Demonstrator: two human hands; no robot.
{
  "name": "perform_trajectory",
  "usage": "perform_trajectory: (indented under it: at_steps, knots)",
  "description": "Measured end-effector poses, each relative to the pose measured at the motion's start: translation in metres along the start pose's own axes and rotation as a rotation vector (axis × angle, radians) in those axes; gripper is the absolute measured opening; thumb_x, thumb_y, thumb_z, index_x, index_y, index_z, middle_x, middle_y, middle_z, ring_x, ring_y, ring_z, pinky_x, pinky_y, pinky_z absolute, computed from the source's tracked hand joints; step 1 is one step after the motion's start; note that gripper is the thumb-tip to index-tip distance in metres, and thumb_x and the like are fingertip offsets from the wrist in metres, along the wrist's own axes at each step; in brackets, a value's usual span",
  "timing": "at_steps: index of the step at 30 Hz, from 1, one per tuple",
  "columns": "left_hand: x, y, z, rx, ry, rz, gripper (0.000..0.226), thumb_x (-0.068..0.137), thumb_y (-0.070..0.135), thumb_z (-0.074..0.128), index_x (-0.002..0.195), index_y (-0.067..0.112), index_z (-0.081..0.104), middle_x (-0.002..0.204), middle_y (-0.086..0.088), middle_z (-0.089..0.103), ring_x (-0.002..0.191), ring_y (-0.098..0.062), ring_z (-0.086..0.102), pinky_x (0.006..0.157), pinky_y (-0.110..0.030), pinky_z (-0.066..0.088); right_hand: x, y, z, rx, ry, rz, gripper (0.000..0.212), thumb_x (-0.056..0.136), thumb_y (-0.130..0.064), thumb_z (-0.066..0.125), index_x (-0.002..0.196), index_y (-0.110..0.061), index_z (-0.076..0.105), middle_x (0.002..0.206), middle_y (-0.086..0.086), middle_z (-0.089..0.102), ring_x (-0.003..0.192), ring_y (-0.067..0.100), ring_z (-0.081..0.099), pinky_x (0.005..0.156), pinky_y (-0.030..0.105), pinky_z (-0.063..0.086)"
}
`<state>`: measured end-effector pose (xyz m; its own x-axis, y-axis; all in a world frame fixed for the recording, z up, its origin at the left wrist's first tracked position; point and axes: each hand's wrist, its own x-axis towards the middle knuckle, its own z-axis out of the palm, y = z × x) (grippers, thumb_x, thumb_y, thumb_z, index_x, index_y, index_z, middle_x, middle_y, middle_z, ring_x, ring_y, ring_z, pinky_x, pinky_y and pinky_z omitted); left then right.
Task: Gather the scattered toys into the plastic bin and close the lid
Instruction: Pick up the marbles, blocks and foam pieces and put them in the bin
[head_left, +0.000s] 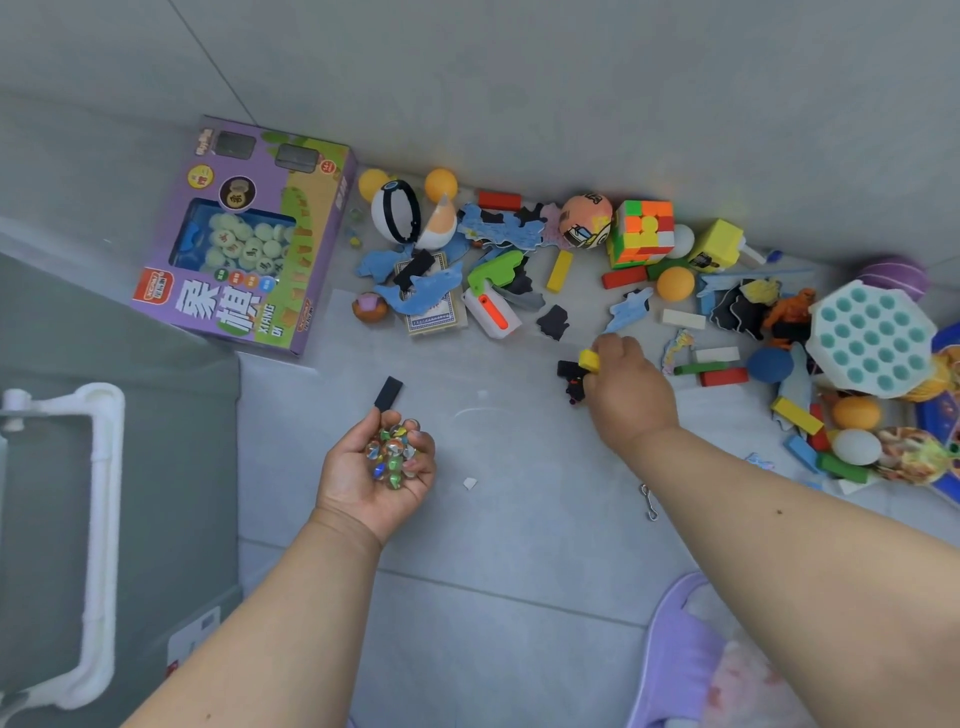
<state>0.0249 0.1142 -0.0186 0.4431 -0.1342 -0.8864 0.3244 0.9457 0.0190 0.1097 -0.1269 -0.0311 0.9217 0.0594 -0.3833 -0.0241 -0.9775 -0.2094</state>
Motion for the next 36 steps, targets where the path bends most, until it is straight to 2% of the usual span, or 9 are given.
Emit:
perform_trajectory:
  at_steps: [3, 9, 14, 18, 22, 25, 29, 33, 36]
  knots:
    - [0.0, 0.0, -0.001, 0.002, -0.002, 0.004, 0.025, 0.082, 0.026, 0.055, 0.064, 0.011, 0.063, 0.07, -0.004, 0.056, 0.056, -0.015, 0.055, 0.041, -0.017, 0.036, 0.004, 0.002, 0.008, -0.077, -0.074, -0.05, 0.033, 0.093, -0.015, 0.044, 0.124, -0.008, 0.042, 0.114, 0.018, 0.041, 0.09, 0.034, 0.048, 0.061, 0.034, 0.036]
    - [-0.002, 0.005, -0.006, 0.014, 0.006, 0.015, 0.02, 0.077, 0.024, 0.056, 0.064, 0.011, 0.062, 0.07, -0.004, 0.055, 0.056, -0.015, 0.055, 0.041, -0.017, 0.035, 0.007, 0.001, 0.015, 0.074, -0.027, -0.012, 0.033, 0.093, -0.028, 0.046, 0.121, -0.011, 0.047, 0.113, 0.018, 0.037, 0.091, 0.035, 0.048, 0.07, 0.034, 0.044]
    - [-0.002, 0.01, -0.01, 0.021, -0.014, 0.012, 0.012, 0.068, 0.019, 0.068, 0.062, 0.01, 0.062, 0.069, -0.004, 0.056, 0.054, -0.016, 0.055, 0.04, -0.017, 0.035, 0.005, -0.009, 0.025, -0.154, -0.13, -0.029, 0.05, 0.093, -0.05, 0.043, 0.128, -0.015, 0.036, 0.127, 0.016, 0.031, 0.106, 0.033, 0.042, 0.074, 0.036, 0.044]
    - [-0.004, 0.016, -0.015, -0.001, -0.107, 0.015, 0.034, 0.037, 0.008, 0.087, 0.062, 0.009, 0.064, 0.068, -0.005, 0.058, 0.055, -0.018, 0.057, 0.04, -0.019, 0.037, 0.009, -0.013, 0.025, -0.228, -0.153, -0.091, 0.042, 0.098, -0.039, 0.039, 0.125, -0.006, 0.039, 0.124, 0.02, 0.037, 0.096, 0.033, 0.048, 0.064, 0.033, 0.031]
    - [-0.007, 0.023, -0.02, -0.035, -0.094, 0.029, 0.033, 0.037, 0.008, 0.085, 0.062, 0.009, 0.064, 0.068, -0.005, 0.057, 0.054, -0.018, 0.057, 0.038, -0.019, 0.037, 0.01, -0.023, 0.019, -0.198, -0.192, -0.113, 0.038, 0.095, -0.033, 0.043, 0.119, -0.004, 0.041, 0.118, 0.019, 0.041, 0.082, 0.033, 0.053, 0.059, 0.033, 0.031]
    - [-0.009, 0.028, -0.026, -0.06, -0.097, 0.047, 0.043, 0.028, 0.006, 0.09, 0.062, 0.01, 0.064, 0.068, -0.006, 0.058, 0.055, -0.018, 0.057, 0.039, -0.019, 0.037, 0.003, -0.042, 0.018, -0.18, -0.234, -0.172, 0.035, 0.093, -0.032, 0.044, 0.115, -0.006, 0.043, 0.114, 0.016, 0.045, 0.072, 0.029, 0.046, 0.058, 0.032, 0.031]
    - [-0.008, 0.033, -0.032, -0.096, -0.1, 0.072, 0.048, 0.024, 0.003, 0.092, 0.062, 0.01, 0.064, 0.068, -0.005, 0.058, 0.054, -0.018, 0.057, 0.04, -0.017, 0.037, -0.002, -0.091, 0.016, -0.147, -0.234, -0.337, 0.036, 0.091, -0.034, 0.045, 0.118, -0.011, 0.042, 0.115, 0.012, 0.049, 0.089, 0.033, 0.056, 0.06, 0.032, 0.032]
    - [-0.007, 0.037, -0.036, -0.113, -0.103, 0.084, 0.047, 0.024, 0.003, 0.092, 0.061, 0.01, 0.064, 0.069, -0.005, 0.057, 0.055, -0.018, 0.057, 0.039, -0.02, 0.037, 0.001, -0.151, 0.024, -0.145, -0.24, -0.525, 0.046, 0.093, -0.033, 0.044, 0.137, -0.024, 0.033, 0.123, 0.011, 0.044, 0.101, 0.034, 0.053, 0.063, 0.034, 0.034]
    - [-0.007, 0.037, -0.037, -0.116, -0.101, 0.082, 0.046, 0.025, 0.003, 0.092, 0.061, 0.01, 0.064, 0.07, -0.006, 0.057, 0.055, -0.018, 0.057, 0.038, -0.021, 0.037, 0.001, -0.174, 0.034, -0.272, -0.276, -0.567, 0.046, 0.094, -0.023, 0.045, 0.137, -0.025, 0.031, 0.126, 0.013, 0.04, 0.106, 0.032, 0.05, 0.065, 0.033, 0.034]
